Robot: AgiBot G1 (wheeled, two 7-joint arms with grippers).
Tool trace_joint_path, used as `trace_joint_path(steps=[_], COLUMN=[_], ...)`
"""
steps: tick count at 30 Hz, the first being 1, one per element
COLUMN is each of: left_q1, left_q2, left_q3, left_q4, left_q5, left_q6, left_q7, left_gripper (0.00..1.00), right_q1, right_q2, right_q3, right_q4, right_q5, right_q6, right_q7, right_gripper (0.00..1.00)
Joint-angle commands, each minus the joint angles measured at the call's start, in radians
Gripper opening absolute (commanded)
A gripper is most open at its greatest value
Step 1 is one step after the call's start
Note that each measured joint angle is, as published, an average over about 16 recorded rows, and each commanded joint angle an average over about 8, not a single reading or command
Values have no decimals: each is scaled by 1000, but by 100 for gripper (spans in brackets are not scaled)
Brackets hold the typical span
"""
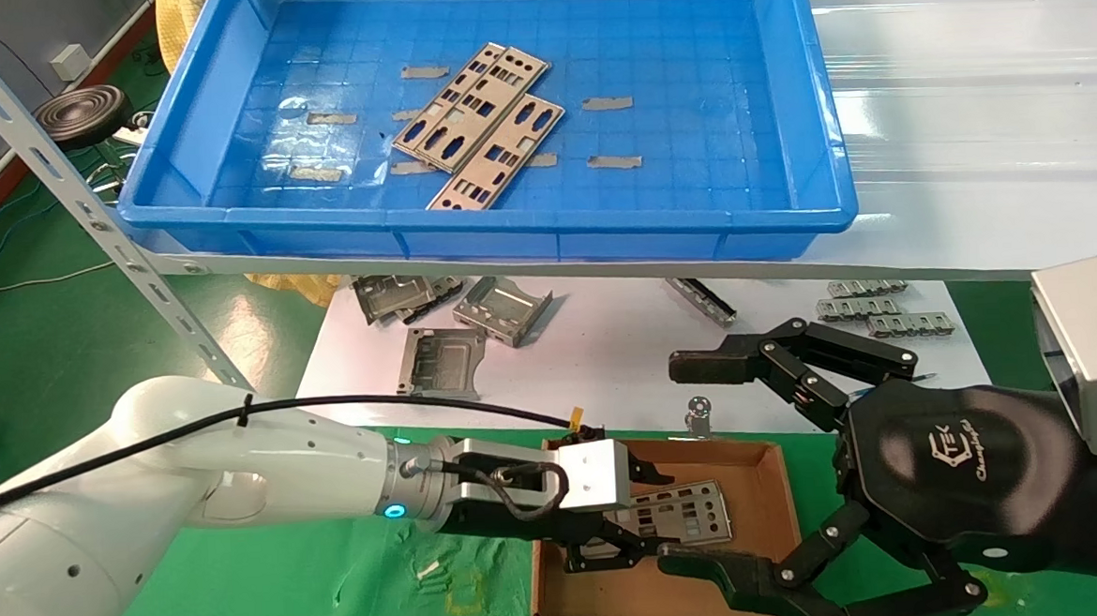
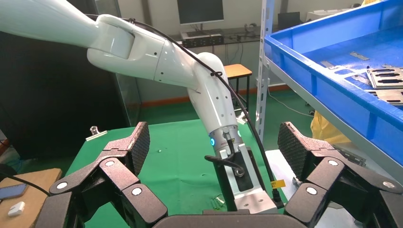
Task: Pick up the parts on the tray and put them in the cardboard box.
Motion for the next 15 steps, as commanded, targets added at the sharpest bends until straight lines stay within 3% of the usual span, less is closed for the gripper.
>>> trace_joint_path(steps=[1,8,15], left_q1=[-1,-18,-41], left_q2=[0,-11,-42], left_q3=[8,6,-27], left_q4=[-3,30,112], left_q5=[-11,-73,-169], left_q6=[-6,58,249], left_q7=[-8,-35,-104], left_gripper=[100,100,100], right_q1=[0,0,0], right_q2=[0,0,0], right_q3=[0,0,0], right_q4=[0,0,0], right_q5=[0,0,0], right_q6=[0,0,0], right_q7=[0,0,0], right_gripper=[100,100,100])
